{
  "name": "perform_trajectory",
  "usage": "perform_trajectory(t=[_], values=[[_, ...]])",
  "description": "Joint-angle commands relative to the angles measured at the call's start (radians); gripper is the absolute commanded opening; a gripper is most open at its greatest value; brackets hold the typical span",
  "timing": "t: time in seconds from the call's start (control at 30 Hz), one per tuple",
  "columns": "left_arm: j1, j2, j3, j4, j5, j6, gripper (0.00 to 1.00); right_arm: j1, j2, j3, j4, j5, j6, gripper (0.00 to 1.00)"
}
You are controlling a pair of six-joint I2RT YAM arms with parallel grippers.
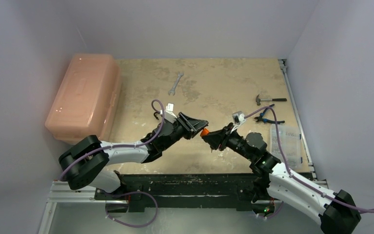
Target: Unlock with the key
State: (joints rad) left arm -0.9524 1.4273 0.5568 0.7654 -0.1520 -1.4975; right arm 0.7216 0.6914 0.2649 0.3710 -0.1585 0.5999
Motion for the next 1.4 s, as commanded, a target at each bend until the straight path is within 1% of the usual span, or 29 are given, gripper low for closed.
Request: perform_trajectory(t=[0.0,0.1,0.17,0.23,0.4,0.57,0.73,0.87,0.97,1.17,1.37], values=[[0.019,0.012,-0.037,0.293,0.067,0.046,0.29,-0.001,-0.001,-0.035,0.133,-0.061,0.102,0.00],[0.035,0.021,-0.072,0.383,0.098,0.058,0.27,-0.001,0.000,-0.053,0.180,-0.076,0.157,0.00],[0.047,0.026,-0.078,0.420,0.137,0.081,0.23,-0.001,-0.006,-0.058,0.199,-0.076,0.190,0.00],[0.064,0.029,-0.073,0.438,0.202,0.114,0.20,-0.001,-0.007,-0.049,0.200,-0.076,0.206,0.00],[0.097,0.017,-0.059,0.485,0.355,0.196,0.17,-0.002,0.016,-0.006,0.213,-0.118,0.249,0.00],[0.102,-0.055,-0.059,0.486,0.402,0.303,0.17,-0.007,0.042,0.032,0.235,-0.165,0.305,0.00],[0.103,-0.153,-0.033,0.410,0.460,0.454,0.17,-0.023,0.085,0.071,0.281,-0.247,0.363,0.00],[0.104,-0.235,0.018,0.274,0.530,0.572,0.16,-0.043,0.099,0.083,0.333,-0.304,0.411,0.00],[0.104,-0.259,0.059,0.192,0.612,0.646,0.16,-0.059,0.114,0.090,0.388,-0.354,0.448,0.00],[0.103,-0.252,0.116,0.156,0.777,0.710,0.17,-0.065,0.172,0.142,0.435,-0.471,0.468,0.00],[0.104,-0.275,0.137,0.107,0.833,0.768,0.14,-0.067,0.182,0.167,0.448,-0.519,0.472,0.00]])
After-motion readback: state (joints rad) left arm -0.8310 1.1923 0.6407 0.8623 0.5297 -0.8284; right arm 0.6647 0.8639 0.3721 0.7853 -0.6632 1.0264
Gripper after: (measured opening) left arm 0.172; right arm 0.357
